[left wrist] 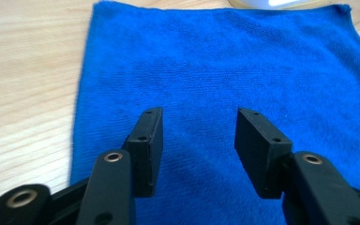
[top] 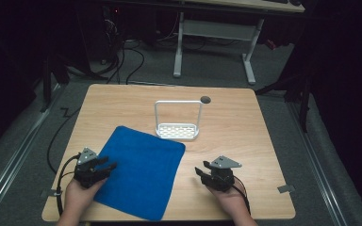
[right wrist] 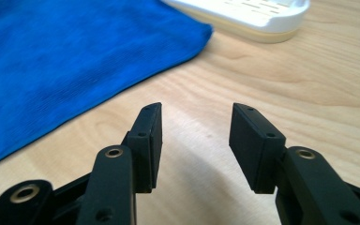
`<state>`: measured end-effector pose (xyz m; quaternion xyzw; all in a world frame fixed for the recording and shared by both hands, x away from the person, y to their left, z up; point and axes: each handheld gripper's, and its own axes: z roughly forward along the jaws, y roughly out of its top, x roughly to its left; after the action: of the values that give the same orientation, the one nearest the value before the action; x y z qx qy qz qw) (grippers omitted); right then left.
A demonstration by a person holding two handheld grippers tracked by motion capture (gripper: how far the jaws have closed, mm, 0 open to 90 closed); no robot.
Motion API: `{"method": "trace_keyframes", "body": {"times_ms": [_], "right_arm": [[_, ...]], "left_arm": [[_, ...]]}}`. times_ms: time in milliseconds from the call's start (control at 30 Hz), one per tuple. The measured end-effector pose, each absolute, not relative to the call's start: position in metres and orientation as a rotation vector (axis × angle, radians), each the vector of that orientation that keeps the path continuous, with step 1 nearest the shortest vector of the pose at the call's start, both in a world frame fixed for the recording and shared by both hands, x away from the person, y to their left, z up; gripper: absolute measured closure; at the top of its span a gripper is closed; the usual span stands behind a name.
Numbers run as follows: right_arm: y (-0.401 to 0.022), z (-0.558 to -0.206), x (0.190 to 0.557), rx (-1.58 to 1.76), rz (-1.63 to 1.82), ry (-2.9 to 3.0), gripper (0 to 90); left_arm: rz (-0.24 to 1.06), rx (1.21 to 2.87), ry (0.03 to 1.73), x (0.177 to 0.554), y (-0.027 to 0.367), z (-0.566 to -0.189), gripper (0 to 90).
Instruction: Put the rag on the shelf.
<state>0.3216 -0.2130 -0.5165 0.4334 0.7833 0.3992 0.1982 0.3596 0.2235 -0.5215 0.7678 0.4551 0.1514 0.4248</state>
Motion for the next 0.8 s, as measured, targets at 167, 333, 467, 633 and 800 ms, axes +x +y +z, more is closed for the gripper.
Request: {"method": "trace_keyframes", "body": {"times_ms": [167,333,467,633,800], "right_arm": [[-0.212,-0.517,0.321,1.176,1.109,2.191,53.8],[-0.209,-0.516,0.323,1.154,1.125,2.185,53.5],[-0.205,-0.514,0.323,1.128,1.131,2.19,53.5],[-0.203,-0.515,0.323,1.11,1.137,2.205,56.2],[-0.195,-0.512,0.322,1.093,1.165,2.225,68.3]], "left_arm": [[0.403,1.938,1.136,0.36,0.222,-0.521,50.6],[0.394,1.922,1.151,0.359,0.227,-0.52,50.5],[0.398,1.921,1.148,0.359,0.229,-0.519,50.8],[0.395,1.919,1.147,0.36,0.23,-0.518,51.0],[0.391,1.92,1.138,0.359,0.23,-0.516,55.4]]}}
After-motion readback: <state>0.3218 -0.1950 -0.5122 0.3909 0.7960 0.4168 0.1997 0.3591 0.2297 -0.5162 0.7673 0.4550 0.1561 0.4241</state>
